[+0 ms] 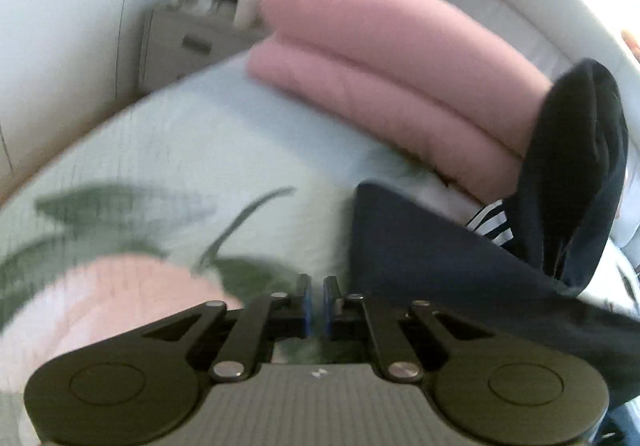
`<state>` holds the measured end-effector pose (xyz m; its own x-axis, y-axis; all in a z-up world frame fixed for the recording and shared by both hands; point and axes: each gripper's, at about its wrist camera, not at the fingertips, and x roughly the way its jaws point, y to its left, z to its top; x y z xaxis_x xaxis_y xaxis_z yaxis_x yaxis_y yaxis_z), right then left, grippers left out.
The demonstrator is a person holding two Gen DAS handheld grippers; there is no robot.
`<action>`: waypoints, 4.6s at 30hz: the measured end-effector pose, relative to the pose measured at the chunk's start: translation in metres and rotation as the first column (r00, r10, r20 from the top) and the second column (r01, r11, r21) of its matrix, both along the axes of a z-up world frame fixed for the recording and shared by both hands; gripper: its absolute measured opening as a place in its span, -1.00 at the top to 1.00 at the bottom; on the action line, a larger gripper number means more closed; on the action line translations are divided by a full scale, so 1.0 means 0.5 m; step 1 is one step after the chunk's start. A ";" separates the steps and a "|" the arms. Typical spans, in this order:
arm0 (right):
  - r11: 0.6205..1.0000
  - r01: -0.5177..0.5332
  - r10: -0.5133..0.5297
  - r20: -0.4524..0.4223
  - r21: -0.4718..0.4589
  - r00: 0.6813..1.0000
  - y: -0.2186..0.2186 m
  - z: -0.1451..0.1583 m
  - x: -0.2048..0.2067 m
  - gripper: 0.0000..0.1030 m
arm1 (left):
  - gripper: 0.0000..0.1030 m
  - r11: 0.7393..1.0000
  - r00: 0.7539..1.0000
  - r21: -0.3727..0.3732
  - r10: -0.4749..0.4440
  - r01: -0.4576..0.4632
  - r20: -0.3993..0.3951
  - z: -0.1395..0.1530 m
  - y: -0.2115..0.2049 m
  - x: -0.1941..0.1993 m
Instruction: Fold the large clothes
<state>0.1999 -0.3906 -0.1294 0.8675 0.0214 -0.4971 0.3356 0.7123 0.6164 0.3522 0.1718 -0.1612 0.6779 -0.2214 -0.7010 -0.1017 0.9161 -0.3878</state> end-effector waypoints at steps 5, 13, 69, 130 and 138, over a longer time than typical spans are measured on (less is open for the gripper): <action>0.978 0.052 -0.113 -0.309 -0.201 0.944 -0.024 -0.059 -0.022 -0.67 | -0.32 0.994 0.995 -0.054 -0.100 0.100 -0.006 0.040 -0.008 -0.029; 0.859 -0.082 -0.064 -0.264 -0.505 0.962 0.098 0.045 -0.003 -0.86 | -0.76 0.975 0.948 0.111 -0.155 0.192 -0.279 0.022 -0.115 0.004; 0.938 0.101 -0.016 -0.250 0.331 0.968 -0.327 -0.105 -0.229 -0.87 | -0.87 0.975 0.911 0.184 -0.042 0.127 -0.410 0.116 -0.326 -0.099; 0.993 -0.094 0.114 0.399 -0.068 0.910 -0.090 0.194 0.038 0.84 | -0.84 0.998 0.935 -0.027 -0.054 0.048 -0.350 0.120 -0.210 -0.092; 0.833 -0.545 0.534 -0.114 -0.098 0.838 0.215 -0.152 0.162 0.60 | -0.85 0.999 0.937 -0.028 -0.041 0.034 -0.346 0.109 -0.165 -0.084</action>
<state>0.2808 -0.2831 -0.2052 0.6937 0.4097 -0.5924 -0.0806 0.8615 0.5014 0.3103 0.0893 -0.1067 0.3853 -0.2594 -0.8856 -0.1988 0.9138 -0.3542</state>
